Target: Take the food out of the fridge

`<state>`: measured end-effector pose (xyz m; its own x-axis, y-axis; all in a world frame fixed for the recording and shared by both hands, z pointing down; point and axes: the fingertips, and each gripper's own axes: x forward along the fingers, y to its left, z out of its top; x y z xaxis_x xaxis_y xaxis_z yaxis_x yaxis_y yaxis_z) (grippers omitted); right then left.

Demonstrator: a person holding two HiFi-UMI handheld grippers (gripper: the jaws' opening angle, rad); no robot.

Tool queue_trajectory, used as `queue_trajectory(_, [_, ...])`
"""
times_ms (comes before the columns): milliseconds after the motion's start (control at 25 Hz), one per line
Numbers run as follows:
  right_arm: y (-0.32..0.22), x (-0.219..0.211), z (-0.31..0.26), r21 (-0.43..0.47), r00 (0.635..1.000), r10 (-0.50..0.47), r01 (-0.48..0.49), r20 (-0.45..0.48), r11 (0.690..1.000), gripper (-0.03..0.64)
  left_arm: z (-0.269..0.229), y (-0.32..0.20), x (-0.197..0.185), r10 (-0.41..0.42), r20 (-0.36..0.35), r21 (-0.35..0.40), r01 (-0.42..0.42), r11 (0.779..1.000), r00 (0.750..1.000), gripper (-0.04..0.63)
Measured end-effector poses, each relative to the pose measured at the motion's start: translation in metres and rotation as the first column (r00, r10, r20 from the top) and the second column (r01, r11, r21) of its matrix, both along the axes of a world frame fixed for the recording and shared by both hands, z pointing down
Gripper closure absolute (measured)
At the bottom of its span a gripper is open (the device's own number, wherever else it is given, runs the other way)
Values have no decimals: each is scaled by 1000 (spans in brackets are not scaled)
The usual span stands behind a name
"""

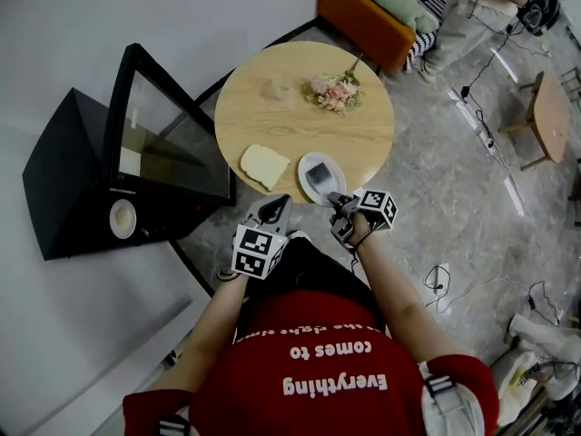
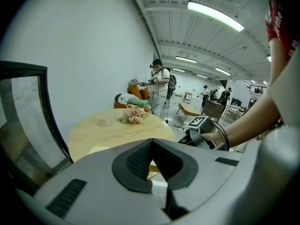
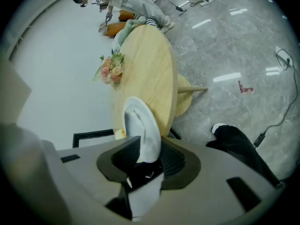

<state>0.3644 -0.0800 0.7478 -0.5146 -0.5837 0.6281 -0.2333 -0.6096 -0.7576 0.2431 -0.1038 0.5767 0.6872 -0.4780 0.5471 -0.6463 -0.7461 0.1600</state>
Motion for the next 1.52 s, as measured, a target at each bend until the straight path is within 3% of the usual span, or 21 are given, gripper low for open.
queue_trajectory(40, [-1, -1, 1, -9, 999, -29, 29, -26, 1000, 487, 0, 1, 0, 4, 0, 0, -4, 1000, 1000, 595])
queue_trajectory(240, [0, -2, 5, -81, 968, -161, 148, -192, 986, 446, 3, 5, 2, 25, 5, -4, -25, 1000, 1000, 595])
queue_trajectory(320, [2, 0, 7, -116, 934, -232, 208, -271, 971, 430, 3, 6, 5, 34, 5, -6, -34, 999, 999, 595])
queue_trajectory(440, [4, 5, 7, -165, 846, -347, 305, -406, 938, 428, 2, 5, 11, 51, 3, -2, -51, 999, 999, 595])
queue_trajectory(520, [7, 11, 4, -181, 820, -346, 295, -457, 938, 428, 1, 5, 14, 65, 2, 2, -65, 998, 998, 595])
queue_trajectory(800, [25, 40, -22, -181, 894, -94, 15, -437, 983, 435, 2, -1, 27, 107, 12, 8, -107, 994, 994, 595])
queue_trajectory(840, [26, 44, -31, -152, 899, -58, -10, -433, 988, 475, 1, -1, 29, 110, 7, 7, -110, 994, 994, 595])
queue_trajectory(880, [24, 48, -41, -106, 904, -18, -31, -428, 994, 597, -1, -1, 32, 110, 2, 6, -110, 994, 994, 595])
queue_trajectory(1040, [5, 50, -84, 120, 925, 121, -82, -361, 989, 606, -4, -2, 43, 122, -11, 2, -122, 993, 992, 595])
queue_trajectory(1160, [1, 42, -100, 187, 936, 138, -80, -323, 979, 606, -4, 2, 48, 137, -16, -8, -137, 991, 990, 595])
queue_trajectory(1520, [-13, 11, -107, 215, 951, 42, 26, -306, 976, 606, -11, 7, 38, 78, -43, -11, -79, 997, 996, 595])
